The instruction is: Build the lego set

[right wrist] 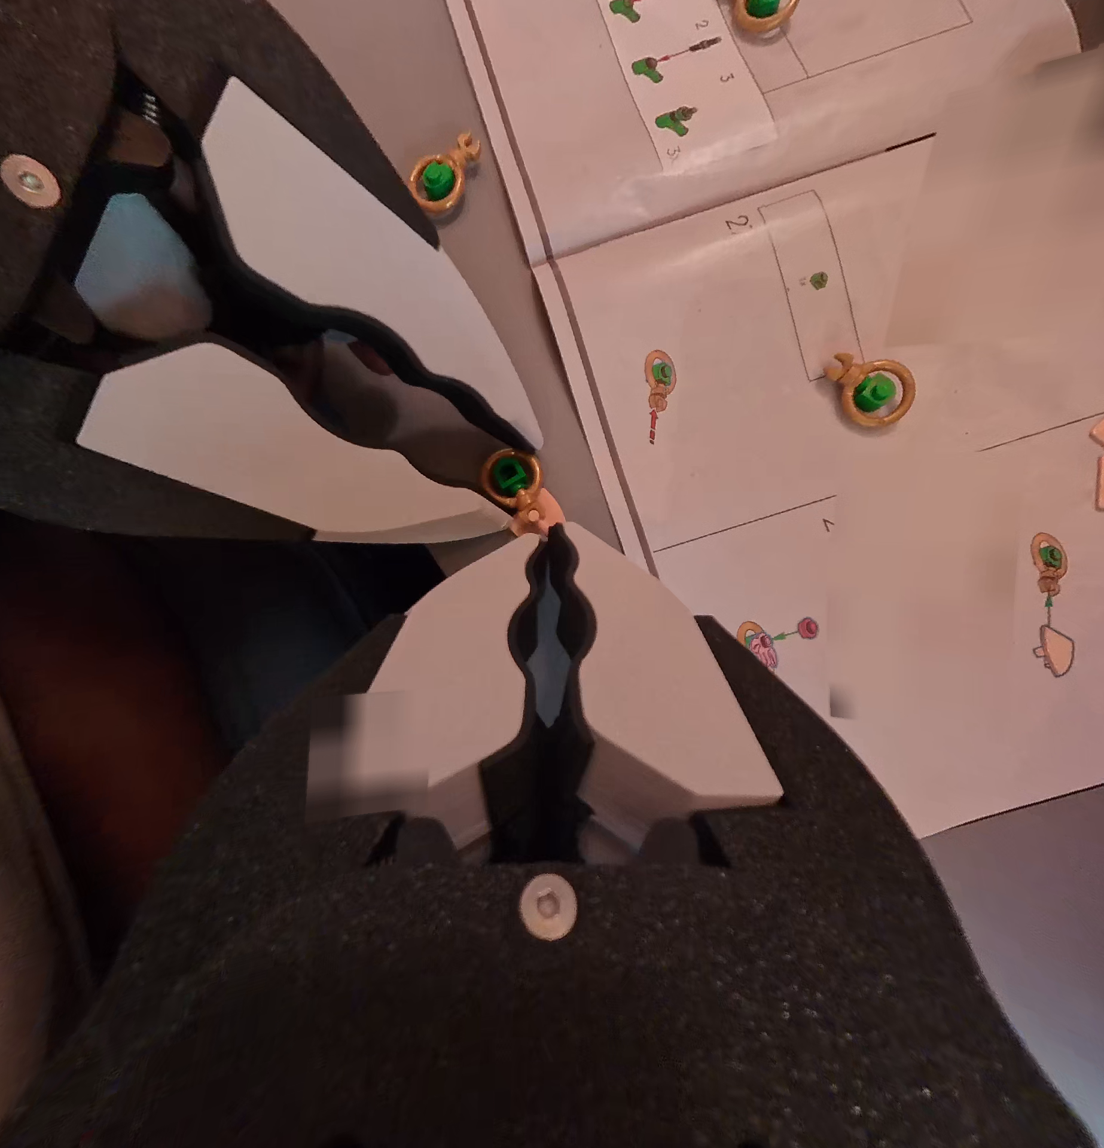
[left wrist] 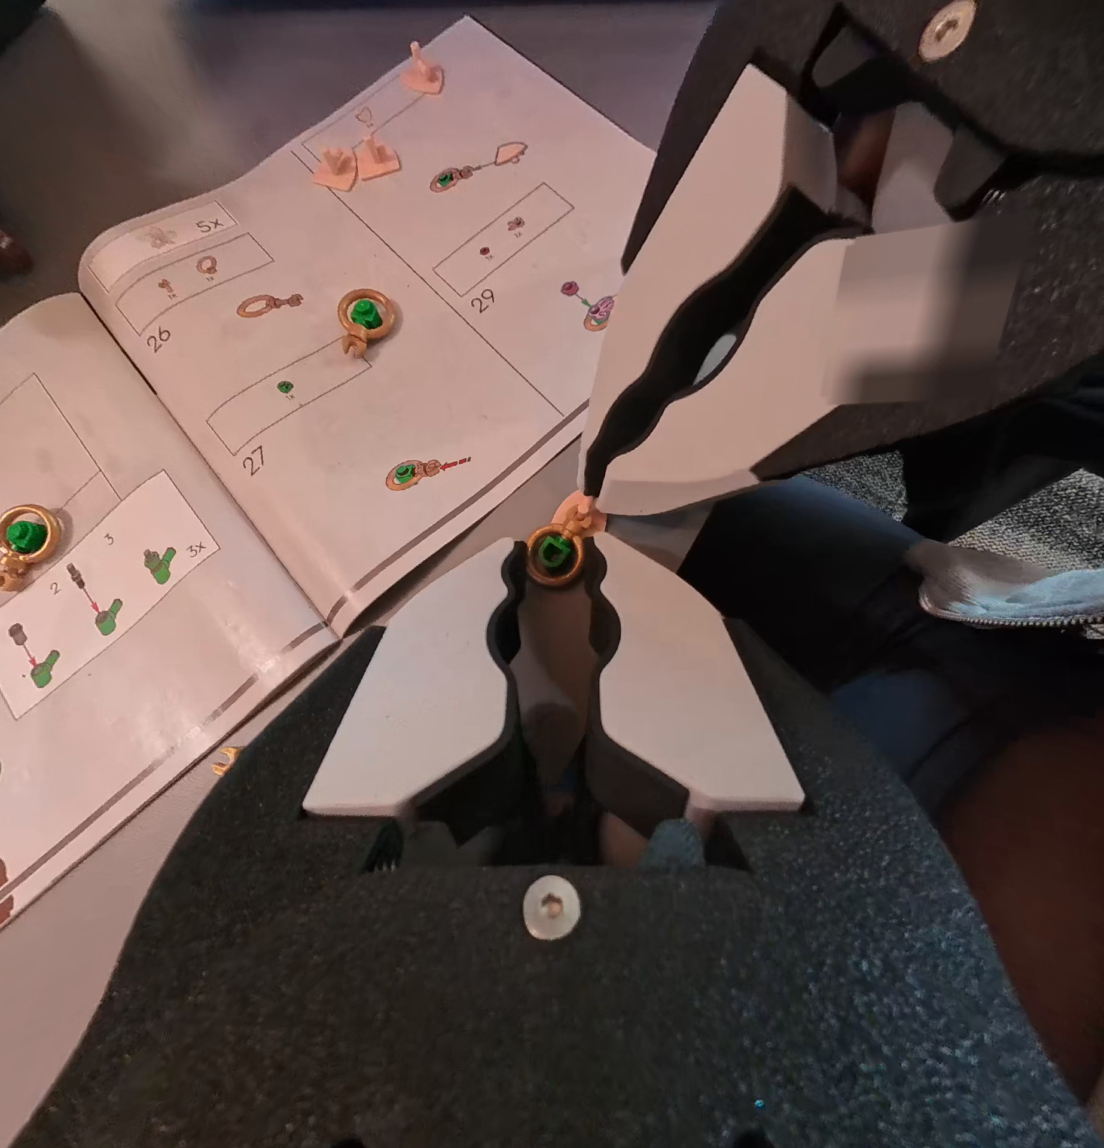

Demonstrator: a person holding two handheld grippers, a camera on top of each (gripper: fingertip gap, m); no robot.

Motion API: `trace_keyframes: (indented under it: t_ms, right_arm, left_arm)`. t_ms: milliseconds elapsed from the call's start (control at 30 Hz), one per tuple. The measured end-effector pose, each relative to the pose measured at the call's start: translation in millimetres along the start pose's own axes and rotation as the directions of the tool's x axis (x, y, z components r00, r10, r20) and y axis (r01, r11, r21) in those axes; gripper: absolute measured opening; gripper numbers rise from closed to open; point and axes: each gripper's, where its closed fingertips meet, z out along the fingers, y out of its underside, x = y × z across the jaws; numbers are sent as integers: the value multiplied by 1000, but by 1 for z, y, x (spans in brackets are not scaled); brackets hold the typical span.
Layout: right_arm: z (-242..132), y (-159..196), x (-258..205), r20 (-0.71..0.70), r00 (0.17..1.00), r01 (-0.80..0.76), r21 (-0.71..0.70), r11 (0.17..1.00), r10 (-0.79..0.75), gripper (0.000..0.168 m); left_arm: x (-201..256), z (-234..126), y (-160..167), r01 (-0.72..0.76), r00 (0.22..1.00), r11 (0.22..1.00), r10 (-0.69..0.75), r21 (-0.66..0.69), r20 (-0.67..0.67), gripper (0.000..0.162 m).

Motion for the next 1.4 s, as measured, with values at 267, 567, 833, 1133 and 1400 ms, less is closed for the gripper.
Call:
trace_keyframes:
  t_ms: [267,567,833,1133,1400]
  right_arm:
    - [3,-4,-3,5,998,67,-28,997,-67,0]
    - [4,-4,0,26,997,77,-14,997,-77,0]
    - [3,-3,0,30,996,81,-7,997,-81,0]
    - [0,-11,3,62,993,97,60,994,-100,5]
    - [8,-13,-1,79,991,100,115,988,-110,6]
  left_arm:
    - [10,1,-5,-55,998,998,55,-3,-43,11]
    - [5,3,-5,-61,996,998,62,29,-61,7]
    - [-3,-6,-7,-28,994,996,36,83,-105,38]
    - [-18,-17,0,-125,976,985,143,115,-161,32]
    - [-23,-6,7,-189,928,980,201,67,-315,25]
